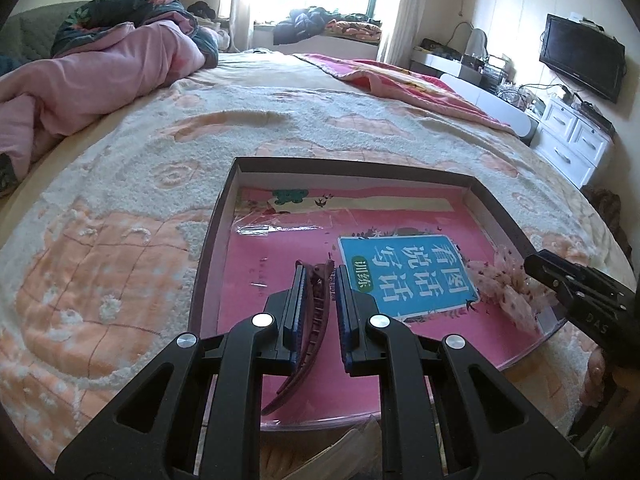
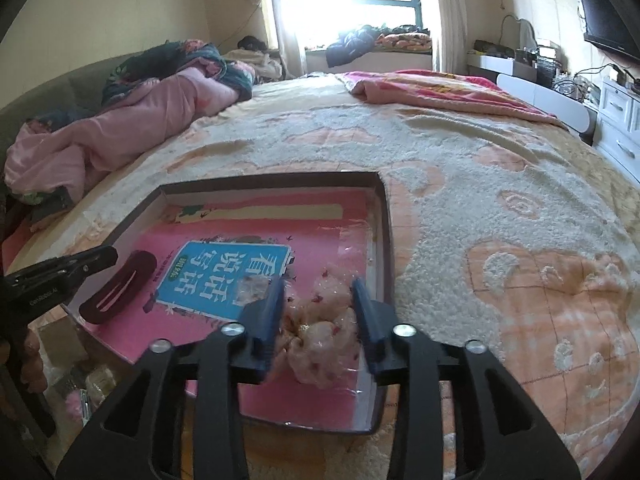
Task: Organize jewelry
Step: 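Lower the claw clip into the tray with the left tool while the right tool drops the scrunchie in, then grasp the clear plastic strip with the left tool while the right tool grasps the cream cloud clip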
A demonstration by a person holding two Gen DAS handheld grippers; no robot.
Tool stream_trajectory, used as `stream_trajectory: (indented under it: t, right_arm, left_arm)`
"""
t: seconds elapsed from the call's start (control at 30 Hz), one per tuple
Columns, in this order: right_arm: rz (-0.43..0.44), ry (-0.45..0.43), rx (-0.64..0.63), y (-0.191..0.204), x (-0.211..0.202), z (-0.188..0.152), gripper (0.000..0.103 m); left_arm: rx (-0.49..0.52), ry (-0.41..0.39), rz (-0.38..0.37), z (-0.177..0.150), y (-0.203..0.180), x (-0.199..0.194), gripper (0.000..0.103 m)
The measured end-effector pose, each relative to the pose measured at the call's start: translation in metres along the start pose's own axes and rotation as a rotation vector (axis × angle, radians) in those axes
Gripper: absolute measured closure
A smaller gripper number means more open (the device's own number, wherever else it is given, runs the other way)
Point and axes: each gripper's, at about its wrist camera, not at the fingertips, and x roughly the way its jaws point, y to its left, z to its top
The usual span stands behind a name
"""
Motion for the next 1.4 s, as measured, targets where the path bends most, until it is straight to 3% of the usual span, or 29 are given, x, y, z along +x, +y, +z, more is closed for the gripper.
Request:
stream_trajectory:
  t: [0.17, 0.3, 0.37, 0.63, 0.93, 1.4]
  right_arm:
    - [-0.006, -0.049, 0.003, 0.0, -0.015, -0.002, 0.044]
    - [-0.016, -0.09, -0.003, 0.003, -0.03, -0.006, 0.034]
    - [-0.017, -0.104, 0.005, 0.004, -0.037, -0.008, 0.024]
    - [-0.011, -0.18, 0.025, 0.007, -0.07, -0.013, 0.009]
    - [-0.012, -0.256, -0.027, 0.025, -0.099, -0.022, 0.007]
    - [0.069, -0.236, -0.104, 0.053, -0.121, -0.042, 0.007]
  left_arm:
    - [0.01, -0.016, 0.004, 0.0, -0.003, -0.005, 0.093]
    - [0.01, -0.05, 0.003, -0.003, -0.006, -0.017, 0.071]
    - [0.014, -0.062, 0.001, -0.006, -0.009, -0.023, 0.068]
    - [0.024, -0.124, -0.01, -0.012, -0.017, -0.049, 0.036]
    - [0.036, -0.181, -0.001, -0.023, -0.022, -0.076, 0.012]
    - [0.019, -0.196, 0.025, -0.042, -0.009, -0.1, 0.012]
